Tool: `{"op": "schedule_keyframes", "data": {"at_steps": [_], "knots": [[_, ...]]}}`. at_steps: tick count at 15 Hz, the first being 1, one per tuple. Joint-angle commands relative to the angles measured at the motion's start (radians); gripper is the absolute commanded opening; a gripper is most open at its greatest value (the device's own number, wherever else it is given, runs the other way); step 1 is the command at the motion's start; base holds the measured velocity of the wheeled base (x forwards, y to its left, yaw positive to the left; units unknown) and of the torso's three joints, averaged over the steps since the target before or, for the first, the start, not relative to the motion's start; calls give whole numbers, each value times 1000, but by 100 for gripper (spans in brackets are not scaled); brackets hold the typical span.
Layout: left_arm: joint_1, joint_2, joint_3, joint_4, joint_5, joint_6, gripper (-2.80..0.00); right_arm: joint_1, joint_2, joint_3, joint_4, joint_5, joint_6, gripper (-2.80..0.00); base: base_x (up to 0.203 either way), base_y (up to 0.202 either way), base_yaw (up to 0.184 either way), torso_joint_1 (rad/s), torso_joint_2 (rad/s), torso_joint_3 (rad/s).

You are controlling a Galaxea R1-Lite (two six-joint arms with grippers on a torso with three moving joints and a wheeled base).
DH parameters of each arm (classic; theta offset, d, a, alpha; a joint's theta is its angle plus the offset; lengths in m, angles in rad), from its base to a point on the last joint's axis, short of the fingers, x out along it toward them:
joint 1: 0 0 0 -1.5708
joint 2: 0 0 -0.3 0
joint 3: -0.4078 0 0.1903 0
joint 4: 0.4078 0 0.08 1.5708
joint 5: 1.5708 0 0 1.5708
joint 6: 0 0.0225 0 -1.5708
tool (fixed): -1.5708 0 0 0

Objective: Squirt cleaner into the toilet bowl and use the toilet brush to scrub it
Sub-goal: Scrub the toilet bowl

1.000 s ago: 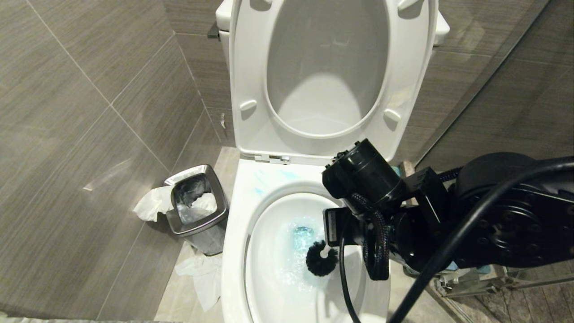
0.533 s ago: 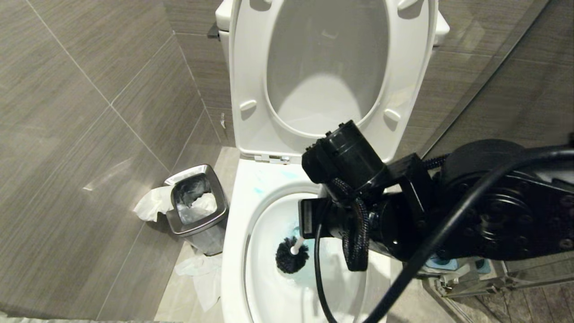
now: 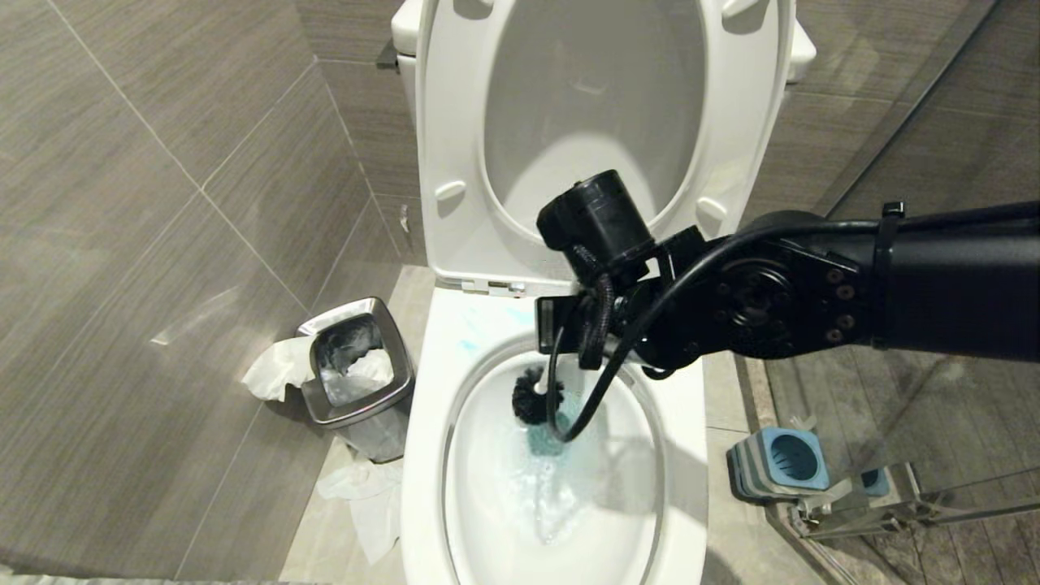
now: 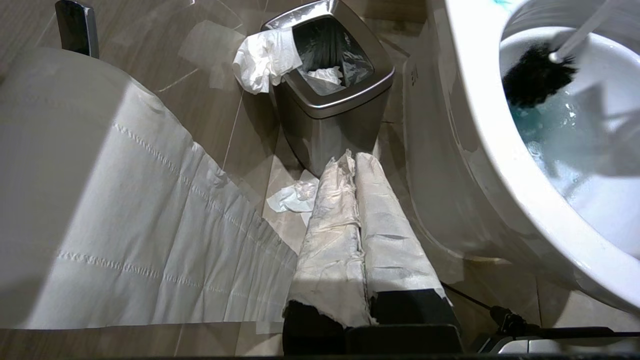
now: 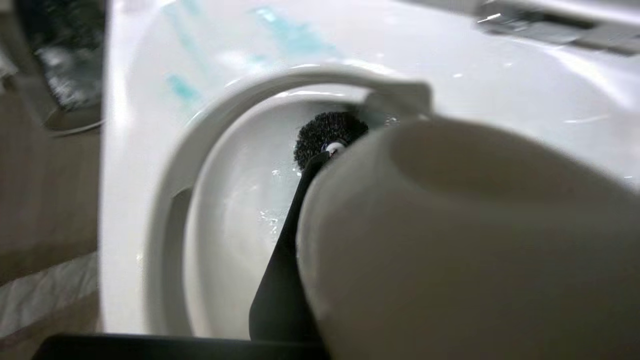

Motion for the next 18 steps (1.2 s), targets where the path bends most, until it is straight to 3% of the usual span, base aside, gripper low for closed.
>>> {"op": "schedule_keyframes", "data": {"at_steps": [1, 6, 10, 14, 18], "knots": [[0, 1, 2, 1, 1, 0, -280, -59, -52, 18, 9, 1, -10, -280, 0, 0, 0, 0, 0, 0], [0, 0, 2, 1, 0, 0, -280, -58, -266, 306, 29, 40, -13, -280, 0, 0, 0, 0, 0, 0], [0, 1, 3, 0, 1, 0, -280, 64, -372, 497, 25, 74, 17, -280, 0, 0, 0, 0, 0, 0], [0, 2, 3, 0, 0, 1, -280, 242, -355, 508, 13, 79, 121, -280, 0, 0, 0, 0, 0, 0], [0, 1, 3, 0, 0, 0, -280, 259, -211, 412, -87, 54, 119, -280, 0, 0, 0, 0, 0, 0]]}}
